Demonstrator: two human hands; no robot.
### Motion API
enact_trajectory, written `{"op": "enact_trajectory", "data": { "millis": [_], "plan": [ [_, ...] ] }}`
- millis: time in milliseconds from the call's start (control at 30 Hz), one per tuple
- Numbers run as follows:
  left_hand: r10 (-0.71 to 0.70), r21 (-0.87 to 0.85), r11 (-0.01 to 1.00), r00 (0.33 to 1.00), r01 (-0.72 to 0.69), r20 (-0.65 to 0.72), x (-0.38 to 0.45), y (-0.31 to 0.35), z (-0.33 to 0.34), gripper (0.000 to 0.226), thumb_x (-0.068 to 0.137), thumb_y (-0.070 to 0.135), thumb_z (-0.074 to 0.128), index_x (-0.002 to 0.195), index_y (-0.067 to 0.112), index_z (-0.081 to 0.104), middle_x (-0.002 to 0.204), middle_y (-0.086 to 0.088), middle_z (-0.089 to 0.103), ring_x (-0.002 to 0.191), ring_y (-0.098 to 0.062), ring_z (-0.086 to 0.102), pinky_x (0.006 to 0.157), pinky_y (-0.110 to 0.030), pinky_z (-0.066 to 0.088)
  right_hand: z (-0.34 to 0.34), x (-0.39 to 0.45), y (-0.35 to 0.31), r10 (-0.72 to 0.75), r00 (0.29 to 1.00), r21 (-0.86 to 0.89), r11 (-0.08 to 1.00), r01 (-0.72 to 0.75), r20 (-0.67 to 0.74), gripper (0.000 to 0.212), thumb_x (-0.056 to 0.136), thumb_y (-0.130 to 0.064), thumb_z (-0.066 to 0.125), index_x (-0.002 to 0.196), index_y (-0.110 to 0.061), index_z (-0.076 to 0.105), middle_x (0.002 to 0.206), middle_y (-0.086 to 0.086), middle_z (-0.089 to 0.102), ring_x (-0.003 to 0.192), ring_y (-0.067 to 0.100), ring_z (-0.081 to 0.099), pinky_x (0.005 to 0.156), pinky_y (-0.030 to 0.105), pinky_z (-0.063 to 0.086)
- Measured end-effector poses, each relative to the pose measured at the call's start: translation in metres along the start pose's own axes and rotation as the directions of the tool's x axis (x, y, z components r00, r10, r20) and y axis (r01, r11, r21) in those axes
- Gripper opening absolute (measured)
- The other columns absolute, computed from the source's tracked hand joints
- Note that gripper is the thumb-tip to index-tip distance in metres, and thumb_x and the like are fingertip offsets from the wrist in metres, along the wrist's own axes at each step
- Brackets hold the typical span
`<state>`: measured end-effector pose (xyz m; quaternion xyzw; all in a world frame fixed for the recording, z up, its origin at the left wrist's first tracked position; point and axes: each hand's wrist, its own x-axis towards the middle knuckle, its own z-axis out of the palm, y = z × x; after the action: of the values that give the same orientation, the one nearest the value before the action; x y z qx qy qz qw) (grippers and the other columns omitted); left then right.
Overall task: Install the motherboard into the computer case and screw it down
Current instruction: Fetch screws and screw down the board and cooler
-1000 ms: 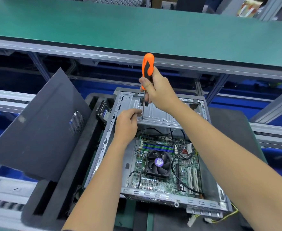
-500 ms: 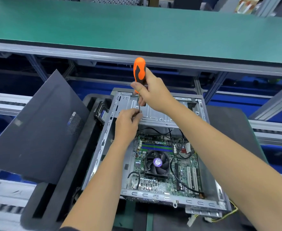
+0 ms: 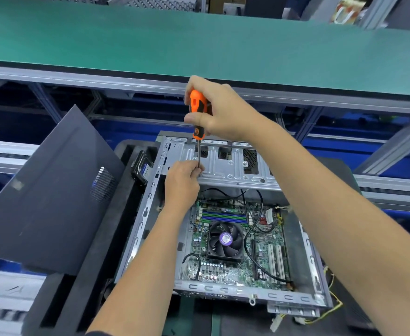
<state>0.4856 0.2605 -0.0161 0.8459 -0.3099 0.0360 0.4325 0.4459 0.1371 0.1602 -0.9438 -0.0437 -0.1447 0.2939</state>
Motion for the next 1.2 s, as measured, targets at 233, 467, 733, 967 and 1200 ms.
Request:
{"op": "enact_trajectory", "data": {
  "millis": [233,467,733,967,1200],
  "plan": [
    [0.074,-0.104,0.991,0.994,-0.083,-0.082,-0.013,0.001,-0.019,0.007,0.081,0.008,0.056,0.078,0.012,0.061,0.071,0.006,0.055,0.066,-0.008,0.047,0.060,-0.012,0.037,0.012,0.000,-0.004,-0.042,0.990,-0.132,0.991,0.024,-0.136,0.037,0.083,-0.037,0.068,0.085,-0.011,0.042,0.059,-0.006,0.039,0.056,0.014,0.033,0.051,0.023,0.030],
    [-0.357,0.309,0.926,0.766,0.215,0.535,-0.026,-0.017,-0.006,0.020,0.083,0.000,0.048,0.082,0.010,0.066,0.075,0.000,0.060,0.066,-0.017,0.054,0.063,-0.028,0.047,0.010,0.001,-0.009,0.061,0.993,-0.053,0.996,-0.066,-0.096,0.037,0.091,-0.050,0.053,0.092,-0.013,0.049,0.068,0.003,0.054,0.063,0.023,0.054,0.059,0.035,0.046],
    [-0.453,0.401,0.872,0.774,0.281,0.442,-0.021,-0.034,0.031,0.034,0.092,0.000,0.047,0.124,0.004,0.056,0.117,-0.016,0.060,0.093,-0.026,0.060,0.072,-0.021,0.045,0.000,0.001,-0.012,0.111,0.994,0.049,0.992,-0.112,0.022,0.023,0.093,-0.031,0.047,0.098,-0.009,0.050,0.079,0.011,0.063,0.055,0.010,0.057,0.061,0.037,0.055],
    [-0.434,0.435,0.866,0.801,0.246,0.412,-0.020,-0.038,0.046,0.031,0.093,-0.001,0.045,0.120,0.005,0.056,0.118,-0.015,0.061,0.103,-0.028,0.061,0.083,-0.030,0.051,-0.007,0.002,-0.014,0.080,0.996,-0.072,0.994,-0.078,0.025,0.018,0.094,-0.035,0.055,0.089,-0.019,0.060,0.070,-0.005,0.059,0.055,0.009,0.057,0.064,0.033,0.054],
    [-0.434,0.191,0.900,0.773,0.391,0.462,-0.019,-0.044,0.047,0.042,0.088,0.002,0.044,0.129,0.001,0.053,0.124,-0.018,0.058,0.098,-0.028,0.059,0.079,-0.024,0.044,-0.010,0.003,-0.021,0.089,0.991,-0.214,0.975,-0.066,0.096,0.023,0.093,-0.033,0.051,0.089,-0.011,0.058,0.077,0.000,0.059,0.071,0.018,0.057,0.056,0.030,0.042]
  ]
}}
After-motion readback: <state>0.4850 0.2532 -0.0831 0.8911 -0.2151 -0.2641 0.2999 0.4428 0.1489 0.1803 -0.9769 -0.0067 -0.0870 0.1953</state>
